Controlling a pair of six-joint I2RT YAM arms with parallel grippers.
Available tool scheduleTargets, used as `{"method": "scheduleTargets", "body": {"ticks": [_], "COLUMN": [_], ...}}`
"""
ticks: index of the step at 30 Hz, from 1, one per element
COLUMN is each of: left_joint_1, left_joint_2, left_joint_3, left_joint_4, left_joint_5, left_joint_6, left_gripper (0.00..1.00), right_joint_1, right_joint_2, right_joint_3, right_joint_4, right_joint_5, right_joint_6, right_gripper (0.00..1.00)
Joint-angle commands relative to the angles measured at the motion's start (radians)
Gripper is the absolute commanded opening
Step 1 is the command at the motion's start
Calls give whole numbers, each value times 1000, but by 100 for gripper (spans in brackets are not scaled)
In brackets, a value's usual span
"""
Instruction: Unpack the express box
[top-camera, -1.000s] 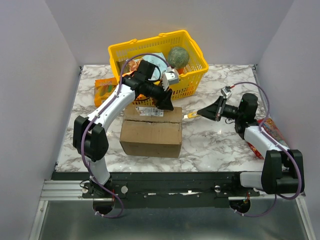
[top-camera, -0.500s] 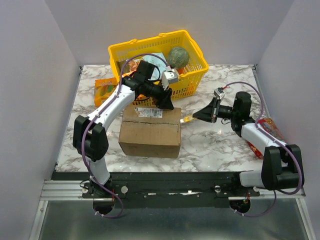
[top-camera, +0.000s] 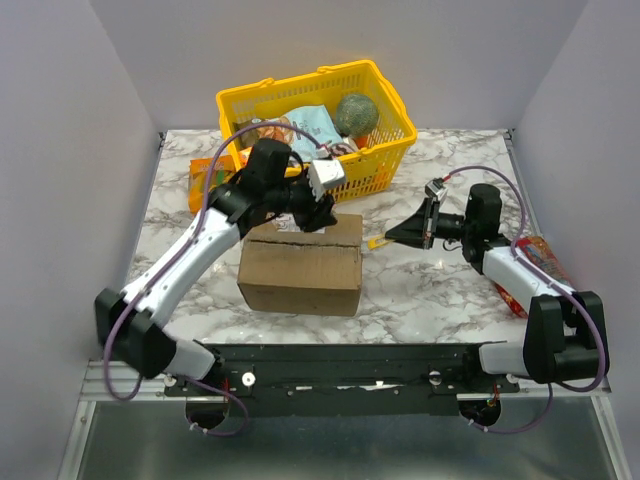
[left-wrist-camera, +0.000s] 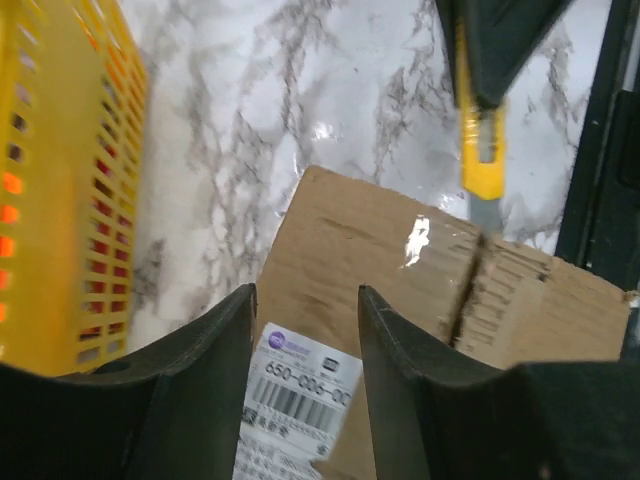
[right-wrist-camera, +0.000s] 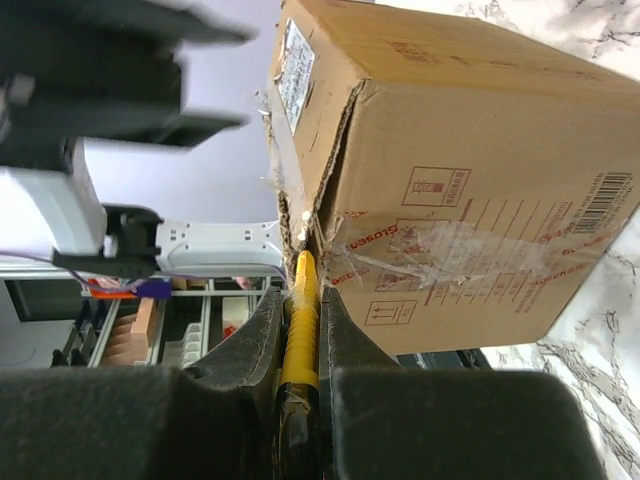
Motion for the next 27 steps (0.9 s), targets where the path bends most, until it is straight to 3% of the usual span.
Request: {"method": "scheduleTargets", "body": {"ticks": [1,5,8,18,27], "left_joint_1": [-173,-328,-395,-447,-462], "left_joint_2": [-313,-529,-606,-536,-496], "left_joint_3": [-163,-466,-592,-689,-695], "left_joint_4": [57,152,255,463,517], "left_joint_5": [-212,-324,-381,-387,-458], "left_joint_6": [154,320,424,453,425], "left_gripper": [56,59,63,62,62], "right_joint_1": [5,6,8,24,28], "right_joint_2": [36,53,59,42,-51], "right_joint_3": [36,33,23,13,-18], "right_joint_4": [-28,-5,29,-75,-359], "right_joint_5": [-3,0,0,-51,-169], "right_joint_6": [7,29,42,-16,-188], "right_gripper": [0,0,0,0,0]}}
